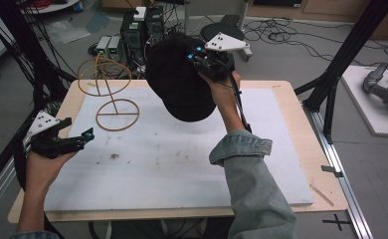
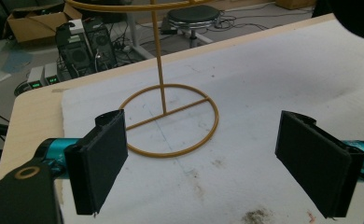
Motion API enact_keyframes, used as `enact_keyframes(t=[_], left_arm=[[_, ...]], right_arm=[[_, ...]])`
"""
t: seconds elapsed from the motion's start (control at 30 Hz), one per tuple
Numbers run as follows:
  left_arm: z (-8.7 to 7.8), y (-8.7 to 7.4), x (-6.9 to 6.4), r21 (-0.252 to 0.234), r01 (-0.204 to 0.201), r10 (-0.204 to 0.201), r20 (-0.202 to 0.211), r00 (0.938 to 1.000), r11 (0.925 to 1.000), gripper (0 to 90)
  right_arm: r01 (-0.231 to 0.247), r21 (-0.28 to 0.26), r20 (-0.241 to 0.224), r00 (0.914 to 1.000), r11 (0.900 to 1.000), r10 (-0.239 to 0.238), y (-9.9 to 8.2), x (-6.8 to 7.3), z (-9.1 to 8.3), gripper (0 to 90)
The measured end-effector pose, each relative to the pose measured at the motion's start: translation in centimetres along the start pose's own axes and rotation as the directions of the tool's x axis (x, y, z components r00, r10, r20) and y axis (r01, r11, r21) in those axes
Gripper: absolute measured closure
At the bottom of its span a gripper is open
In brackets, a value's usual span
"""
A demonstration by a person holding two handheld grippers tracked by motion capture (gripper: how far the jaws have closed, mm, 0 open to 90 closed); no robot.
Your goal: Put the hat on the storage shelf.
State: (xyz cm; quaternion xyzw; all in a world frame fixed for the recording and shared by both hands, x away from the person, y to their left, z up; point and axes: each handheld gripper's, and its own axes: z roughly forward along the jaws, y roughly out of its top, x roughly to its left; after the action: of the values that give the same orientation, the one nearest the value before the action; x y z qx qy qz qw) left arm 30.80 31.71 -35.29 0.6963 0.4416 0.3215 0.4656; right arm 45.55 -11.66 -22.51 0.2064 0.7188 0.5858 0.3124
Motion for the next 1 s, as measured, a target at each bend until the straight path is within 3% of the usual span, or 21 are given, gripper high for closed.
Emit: enact_keyframes(t=[0.17, 0.47, 0.67, 1.0], left_arm=[[-0.2, 0.0, 0.0, -0.001, -0.001, 0.001, -0.002, 1.0, 1.0, 17.2], [-0.8, -0.2, 0.4, -0.009, 0.009, -0.01, -0.013, 0.9999, 0.9999, 17.2], [-1.1, -0.2, 0.4, -0.012, 0.011, -0.012, -0.017, 0.9998, 0.9999, 17.2], [-1.9, -0.4, 0.7, -0.016, 0.013, -0.014, -0.028, 0.9995, 0.9998, 17.2]], right_arm=[[-0.012, -0.052, -0.045, 0.9989, 0.9986, 0.009, 1.2, 0.1, 0.0, 86.3], [-0.089, -0.127, -0.108, 0.9913, 0.9879, 0.075, 2.1, 0.1, 0.5, 86.3], [-0.129, -0.159, -0.144, 0.9838, 0.9788, 0.107, 2.8, 0.2, 1.1, 86.3], [-0.152, -0.177, -0.19, 0.9747, 0.9723, 0.118, 3.6, 1.1, 2.4, 86.4]])
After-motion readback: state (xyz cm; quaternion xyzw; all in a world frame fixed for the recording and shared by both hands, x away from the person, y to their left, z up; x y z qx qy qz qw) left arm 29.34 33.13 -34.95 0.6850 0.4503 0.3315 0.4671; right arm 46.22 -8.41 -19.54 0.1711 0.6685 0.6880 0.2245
